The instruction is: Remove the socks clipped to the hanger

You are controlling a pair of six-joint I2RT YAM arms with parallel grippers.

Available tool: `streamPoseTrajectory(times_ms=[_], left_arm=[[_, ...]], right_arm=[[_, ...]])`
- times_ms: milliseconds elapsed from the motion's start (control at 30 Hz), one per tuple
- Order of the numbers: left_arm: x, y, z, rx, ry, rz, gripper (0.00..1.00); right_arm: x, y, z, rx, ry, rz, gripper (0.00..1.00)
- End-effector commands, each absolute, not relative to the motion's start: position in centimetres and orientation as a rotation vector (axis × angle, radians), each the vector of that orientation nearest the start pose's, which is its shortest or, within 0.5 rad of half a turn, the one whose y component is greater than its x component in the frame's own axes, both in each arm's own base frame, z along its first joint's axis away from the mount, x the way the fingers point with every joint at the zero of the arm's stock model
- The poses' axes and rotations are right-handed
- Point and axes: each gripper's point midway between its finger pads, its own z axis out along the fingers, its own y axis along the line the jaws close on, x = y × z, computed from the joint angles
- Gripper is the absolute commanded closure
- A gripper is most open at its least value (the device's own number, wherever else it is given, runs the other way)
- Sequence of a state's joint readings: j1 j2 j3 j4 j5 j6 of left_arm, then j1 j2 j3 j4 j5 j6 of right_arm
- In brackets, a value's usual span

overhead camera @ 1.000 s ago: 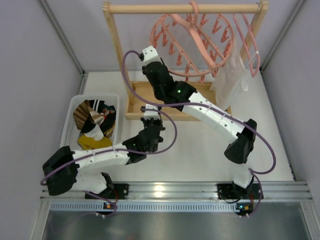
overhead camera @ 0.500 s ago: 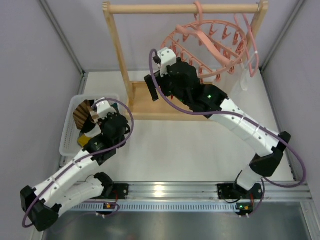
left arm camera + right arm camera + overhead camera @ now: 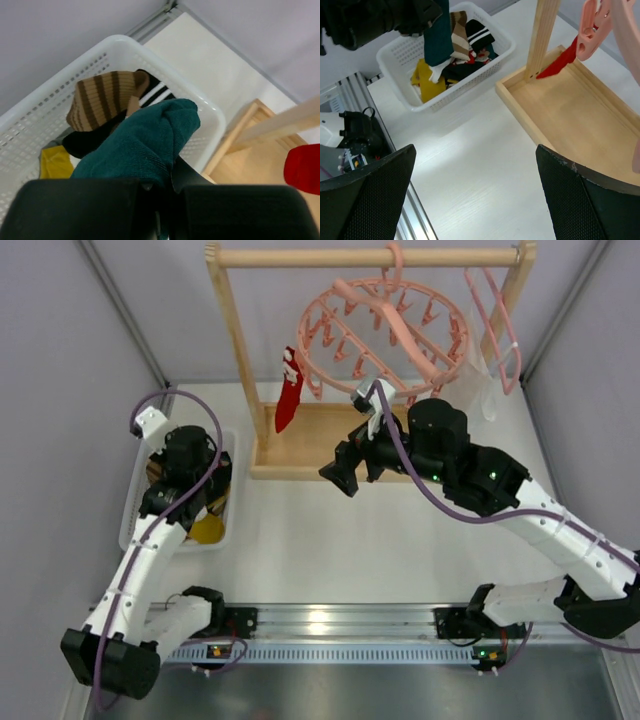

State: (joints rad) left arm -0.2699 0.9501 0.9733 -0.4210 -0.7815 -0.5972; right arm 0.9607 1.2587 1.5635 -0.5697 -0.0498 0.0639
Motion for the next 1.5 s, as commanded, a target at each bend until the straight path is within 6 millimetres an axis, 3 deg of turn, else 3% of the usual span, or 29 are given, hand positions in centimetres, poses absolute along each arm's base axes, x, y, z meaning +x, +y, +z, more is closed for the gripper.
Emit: streamPoseTrajectory(times_ms=[0, 67, 100, 133, 167, 233, 267, 433, 567, 600, 667, 700, 733, 800, 833, 900, 967, 1033, 1167, 1333, 1467], left_arm=[[31.6, 4.8, 26.9, -0.853, 1.73, 0.177, 1.0], [31.6, 6.0, 25.9, -0.903, 1.737, 0.191, 1.0], [31.3, 7.3, 25.1, -0.946, 1.734, 0.227, 0.97], [31.2, 7.7, 24.4, -0.963, 1.742, 0.243, 0.87], [31.0, 8.3, 23.7, -0.986, 1.745, 0.259, 0.4], [30.8, 8.2, 23.7, -0.982, 1.745, 0.247, 0.08], [30.8, 8.0, 23.7, -0.979, 1.747, 0.238, 0.02], [31.6, 6.5, 25.7, -0.878, 1.777, 0.147, 0.02], [32.8, 3.3, 28.4, -0.741, 1.799, -0.061, 0.02], [33.3, 0.8, 29.1, -0.655, 1.83, -0.198, 0.02], [34.1, -1.6, 31.1, -0.525, 1.829, -0.322, 0.02], [34.7, -3.8, 31.7, -0.434, 1.842, -0.42, 0.02], [35.0, -4.8, 32.2, -0.372, 1.834, -0.441, 0.02], [35.6, -9.0, 33.9, -0.198, 1.783, -0.546, 0.02], [35.7, -10.4, 34.3, -0.126, 1.759, -0.556, 0.01], [35.4, -15.0, 34.9, 0.035, 1.698, -0.645, 0.02], [35.1, -17.8, 34.2, 0.124, 1.68, -0.676, 0.01], [35.8, -19.0, 34.7, 0.158, 1.611, -0.668, 0.02], [36.7, -21.2, 33.7, 0.205, 1.575, -0.627, 0.02], [37.7, -22.5, 32.8, 0.235, 1.558, -0.564, 0.02], [38.8, -22.1, 32.8, 0.21, 1.51, -0.522, 0.02]], right_arm=[[19.0, 31.9, 41.4, -0.874, 1.599, 0.86, 0.01], [18.5, 31.3, 41.7, -0.874, 1.586, 0.869, 0.01], [18.3, 31.1, 41.8, -0.873, 1.58, 0.872, 0.01], [17.9, 30.8, 42.1, -0.873, 1.569, 0.876, 0.0], [17.9, 30.5, 42.0, -0.875, 1.567, 0.872, 0.01], [17.7, 29.9, 42.2, -0.867, 1.557, 0.866, 0.0], [17.8, 29.7, 41.8, -0.864, 1.563, 0.851, 0.01], [18.5, 28.7, 41.0, -0.822, 1.591, 0.789, 0.0], [18.6, 27.9, 40.0, -0.798, 1.616, 0.762, 0.01], [18.4, 27.4, 40.2, -0.788, 1.605, 0.762, 0.01], [18.2, 27.0, 39.8, -0.779, 1.607, 0.76, 0.01], [17.8, 26.4, 40.4, -0.765, 1.585, 0.771, 0.01], [18.2, 25.9, 40.0, -0.732, 1.597, 0.744, 0.01], [17.8, 24.9, 40.9, -0.699, 1.564, 0.753, 0.01], [17.8, 24.6, 40.5, -0.686, 1.571, 0.752, 0.01], [17.2, 23.8, 40.9, -0.665, 1.551, 0.766, 0.01], [16.9, 23.4, 40.7, -0.657, 1.551, 0.772, 0.01], [16.5, 22.6, 40.8, -0.641, 1.548, 0.777, 0.01], [15.5, 20.9, 41.7, -0.607, 1.519, 0.784, 0.01], [14.2, 18.0, 43.7, -0.535, 1.471, 0.798, 0.01], [13.4, 15.2, 44.6, -0.477, 1.464, 0.771, 0.01]])
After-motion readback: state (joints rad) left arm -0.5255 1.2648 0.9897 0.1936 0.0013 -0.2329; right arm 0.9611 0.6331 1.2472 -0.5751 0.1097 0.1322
